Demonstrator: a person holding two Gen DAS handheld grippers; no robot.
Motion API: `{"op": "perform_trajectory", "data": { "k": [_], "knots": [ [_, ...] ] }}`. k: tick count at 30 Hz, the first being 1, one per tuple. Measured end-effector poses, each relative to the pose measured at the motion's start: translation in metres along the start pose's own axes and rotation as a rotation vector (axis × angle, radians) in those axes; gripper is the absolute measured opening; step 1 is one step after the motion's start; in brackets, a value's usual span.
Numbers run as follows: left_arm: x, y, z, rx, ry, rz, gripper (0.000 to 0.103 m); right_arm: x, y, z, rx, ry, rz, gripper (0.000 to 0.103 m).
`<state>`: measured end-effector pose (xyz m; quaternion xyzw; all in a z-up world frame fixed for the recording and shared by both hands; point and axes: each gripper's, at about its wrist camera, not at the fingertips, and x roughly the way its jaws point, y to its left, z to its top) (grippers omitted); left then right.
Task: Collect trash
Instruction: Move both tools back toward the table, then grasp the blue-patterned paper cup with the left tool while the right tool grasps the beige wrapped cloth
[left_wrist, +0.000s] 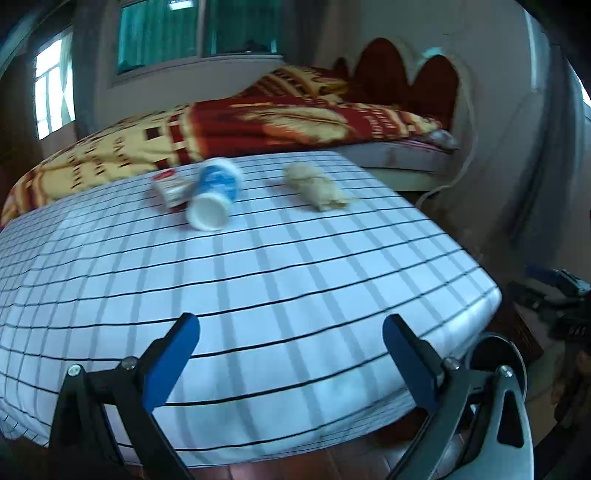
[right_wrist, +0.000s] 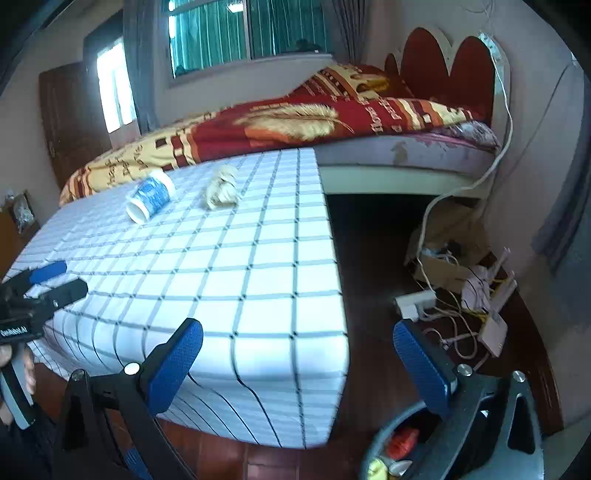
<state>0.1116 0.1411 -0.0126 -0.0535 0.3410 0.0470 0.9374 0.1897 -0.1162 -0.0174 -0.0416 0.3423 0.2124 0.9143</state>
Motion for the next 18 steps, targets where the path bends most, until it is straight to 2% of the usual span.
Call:
{"op": "perform_trajectory", "data": {
  "k": [5,11,16,18],
  "knots": [
    [0.005,0.041,-0.005,-0.066,0.006,0.028,0.091,0.017,0.027,0.012,-0.044,-0.017,0.038,0.103],
    [0.009,0.076,0.002,-0.112,0.005,0.072,0.091,0.041,0.058,0.031,-0.109,-0.012,0.079,0.103],
    [0.03,0.087,0.022,-0.093,0.009,0.08,0.091,0.067,0.074,0.06,-0.122,-0.007,0.094,0.103],
    [0.044,0.085,0.033,-0.075,0.021,0.085,0.091,0.081,0.079,0.074,-0.127,-0.006,0.098,0.1]
  ]
}}
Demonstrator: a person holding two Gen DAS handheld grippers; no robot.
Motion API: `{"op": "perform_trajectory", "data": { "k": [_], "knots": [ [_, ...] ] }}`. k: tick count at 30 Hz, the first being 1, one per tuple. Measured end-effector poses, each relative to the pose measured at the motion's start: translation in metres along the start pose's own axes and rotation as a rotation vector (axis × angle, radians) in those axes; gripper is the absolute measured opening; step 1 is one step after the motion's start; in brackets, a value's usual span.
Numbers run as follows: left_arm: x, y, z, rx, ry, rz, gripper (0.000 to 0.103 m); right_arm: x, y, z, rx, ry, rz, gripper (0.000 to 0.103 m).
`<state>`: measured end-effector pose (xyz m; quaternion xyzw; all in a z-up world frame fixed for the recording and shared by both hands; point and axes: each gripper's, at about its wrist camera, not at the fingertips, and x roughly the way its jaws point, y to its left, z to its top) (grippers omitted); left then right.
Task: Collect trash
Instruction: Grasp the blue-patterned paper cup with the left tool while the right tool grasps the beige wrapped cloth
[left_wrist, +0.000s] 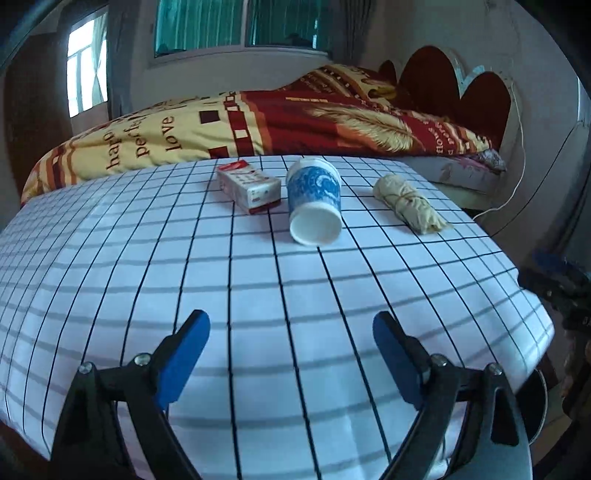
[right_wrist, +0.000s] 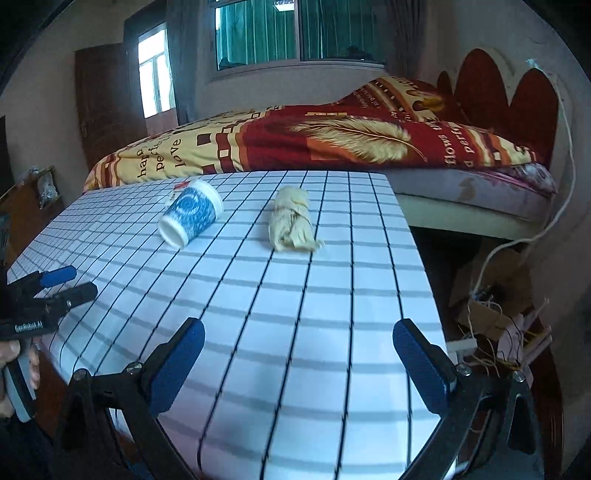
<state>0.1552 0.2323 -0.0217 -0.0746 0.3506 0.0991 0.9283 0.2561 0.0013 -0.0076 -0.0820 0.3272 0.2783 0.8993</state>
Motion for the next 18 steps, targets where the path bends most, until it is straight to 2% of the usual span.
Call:
{"op": "perform_trajectory", "data": {
  "k": [3,8,11,14,16,17,18],
  "knots": [
    [0.018,-0.004,0.017,0.007,-0.01,-0.006,0.091,0.03,0.0,0.024,0.01,0.036,0.014,0.095],
    [0.058,-0.01,0.053,0.007,0.024,-0.038,0.091,0.09,-0.003,0.059,0.036,0.117,0.041,0.091],
    [0.073,-0.013,0.066,0.003,0.028,-0.052,0.091,0.116,-0.004,0.07,0.051,0.155,0.053,0.084],
    [0.091,-0.014,0.074,-0.006,0.063,-0.067,0.09,0.138,-0.004,0.076,0.053,0.183,0.059,0.083],
    [0.105,-0.015,0.077,0.011,0.12,-0.077,0.076,0.147,-0.003,0.075,0.046,0.201,0.062,0.083],
    [0.11,-0.015,0.079,0.027,0.154,-0.115,0.057,0.15,-0.002,0.074,0.04,0.202,0.061,0.079],
    [0.109,-0.012,0.082,0.038,0.173,-0.142,0.058,0.153,-0.002,0.073,0.034,0.204,0.071,0.069]
  ]
}}
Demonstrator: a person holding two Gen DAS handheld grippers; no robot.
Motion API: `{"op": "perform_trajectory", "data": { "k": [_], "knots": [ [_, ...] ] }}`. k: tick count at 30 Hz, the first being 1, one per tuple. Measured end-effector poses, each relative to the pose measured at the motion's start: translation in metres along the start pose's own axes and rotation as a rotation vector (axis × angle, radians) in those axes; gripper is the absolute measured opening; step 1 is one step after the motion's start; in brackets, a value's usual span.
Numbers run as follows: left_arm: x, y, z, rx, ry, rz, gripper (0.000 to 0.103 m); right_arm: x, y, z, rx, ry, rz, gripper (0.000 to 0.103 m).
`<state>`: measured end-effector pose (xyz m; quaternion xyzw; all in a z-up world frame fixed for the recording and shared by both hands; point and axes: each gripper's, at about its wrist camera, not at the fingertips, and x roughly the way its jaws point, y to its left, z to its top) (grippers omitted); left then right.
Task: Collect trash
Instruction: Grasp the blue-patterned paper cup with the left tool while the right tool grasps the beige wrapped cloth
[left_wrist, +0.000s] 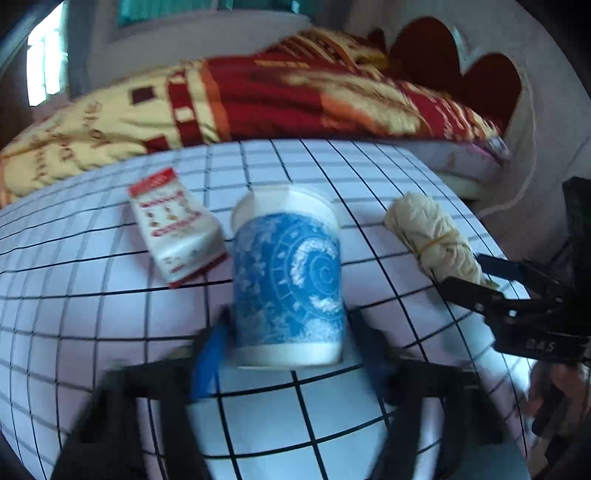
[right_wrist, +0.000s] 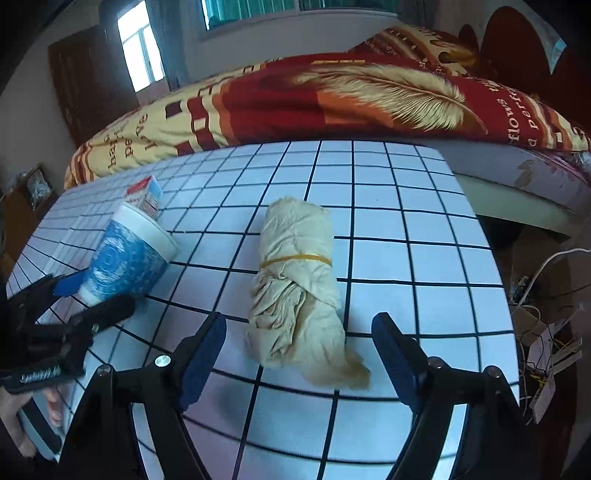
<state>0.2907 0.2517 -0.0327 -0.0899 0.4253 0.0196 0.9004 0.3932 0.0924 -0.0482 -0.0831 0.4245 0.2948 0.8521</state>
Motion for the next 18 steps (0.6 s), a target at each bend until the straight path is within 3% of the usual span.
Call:
{"op": "perform_trajectory", "data": {
  "k": [1,5,9,11,14,18],
  "knots": [
    [-0.006,0.002,0.003,0.015,0.012,-0.016,0.057,0.002,0.0,-0.001,-0.005,0.007,0.015,0.033],
    [-0.05,0.002,0.01,0.136,-0.037,0.006,0.057,-0.011,-0.002,-0.004,-0.007,-0.036,0.043,0.03],
    [-0.085,0.002,0.01,0.256,-0.037,0.095,0.057,-0.027,0.005,-0.012,-0.036,-0.052,0.06,0.03],
    [-0.099,0.003,0.007,0.308,-0.075,0.18,0.057,-0.038,0.011,-0.019,-0.061,-0.058,0.056,0.03],
    [-0.097,0.009,0.001,0.353,0.075,0.122,0.057,-0.051,0.015,-0.027,-0.068,-0.063,0.068,0.03],
    [-0.106,0.005,-0.01,0.455,0.122,0.174,0.057,-0.063,0.024,-0.041,-0.083,-0.067,0.073,0.03]
  ]
}}
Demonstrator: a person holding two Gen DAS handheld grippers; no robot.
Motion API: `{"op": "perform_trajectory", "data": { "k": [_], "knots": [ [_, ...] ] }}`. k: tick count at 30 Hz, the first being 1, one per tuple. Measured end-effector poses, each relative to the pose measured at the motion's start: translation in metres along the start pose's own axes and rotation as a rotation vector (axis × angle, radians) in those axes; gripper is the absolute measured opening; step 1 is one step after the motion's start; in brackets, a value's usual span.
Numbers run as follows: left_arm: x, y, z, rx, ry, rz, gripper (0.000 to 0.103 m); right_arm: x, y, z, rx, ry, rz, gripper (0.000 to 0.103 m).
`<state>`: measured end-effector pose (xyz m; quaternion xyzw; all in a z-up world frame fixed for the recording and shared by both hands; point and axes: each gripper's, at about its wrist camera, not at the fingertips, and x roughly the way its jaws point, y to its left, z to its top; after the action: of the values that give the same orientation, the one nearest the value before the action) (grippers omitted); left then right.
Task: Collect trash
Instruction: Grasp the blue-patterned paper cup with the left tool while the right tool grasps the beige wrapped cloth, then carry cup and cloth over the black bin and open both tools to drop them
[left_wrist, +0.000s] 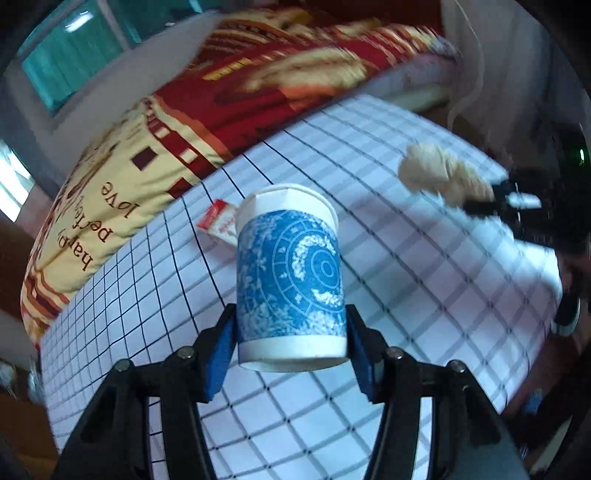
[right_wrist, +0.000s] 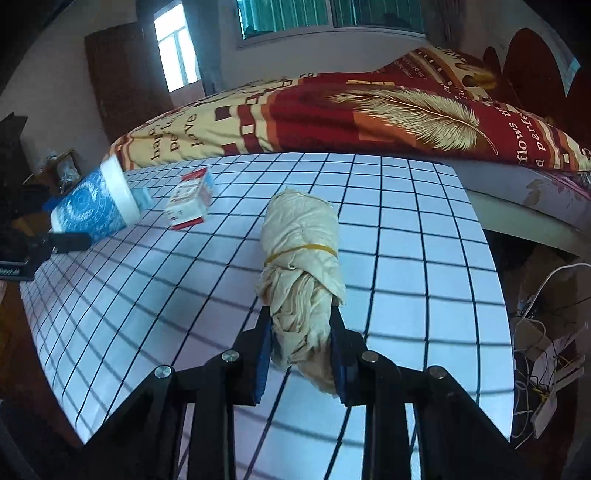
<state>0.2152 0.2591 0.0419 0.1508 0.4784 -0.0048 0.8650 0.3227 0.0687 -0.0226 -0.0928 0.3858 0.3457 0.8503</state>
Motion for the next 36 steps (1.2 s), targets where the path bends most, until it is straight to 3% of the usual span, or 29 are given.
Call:
{"op": "perform_trajectory", "data": {
  "k": [3,7,8,11,16,23,28,31,36],
  "knots": [
    [-0.006,0.006,-0.018,-0.038,0.005,0.022,0.057,-0.009,0.009,-0.011,-0.006,-0.005,-0.002,0.03],
    [-0.005,0.002,-0.054,-0.192,-0.039,0.008,0.057,-0.02,0.017,-0.021,0.002,-0.02,-0.001,0.029],
    [-0.002,-0.006,-0.061,-0.197,-0.042,0.035,0.057,-0.022,0.018,-0.023,0.006,-0.021,0.001,0.029],
    [-0.006,-0.015,-0.083,-0.317,-0.101,-0.016,0.057,-0.032,0.025,-0.031,0.0,-0.026,-0.006,0.029],
    [-0.009,-0.043,-0.097,-0.367,-0.167,-0.053,0.057,-0.051,0.033,-0.049,0.015,-0.038,-0.006,0.029],
    [-0.018,-0.084,-0.103,-0.362,-0.221,-0.064,0.057,-0.104,0.041,-0.088,0.009,-0.109,-0.034,0.029],
    [-0.024,-0.122,-0.099,-0.322,-0.261,-0.114,0.057,-0.145,0.032,-0.123,0.03,-0.146,-0.056,0.029],
    [-0.024,-0.147,-0.091,-0.273,-0.273,-0.138,0.057,-0.169,0.015,-0.136,0.059,-0.16,-0.089,0.029],
    [-0.031,-0.182,-0.076,-0.213,-0.306,-0.204,0.057,-0.228,-0.037,-0.16,0.151,-0.227,-0.217,0.029]
  ]
}}
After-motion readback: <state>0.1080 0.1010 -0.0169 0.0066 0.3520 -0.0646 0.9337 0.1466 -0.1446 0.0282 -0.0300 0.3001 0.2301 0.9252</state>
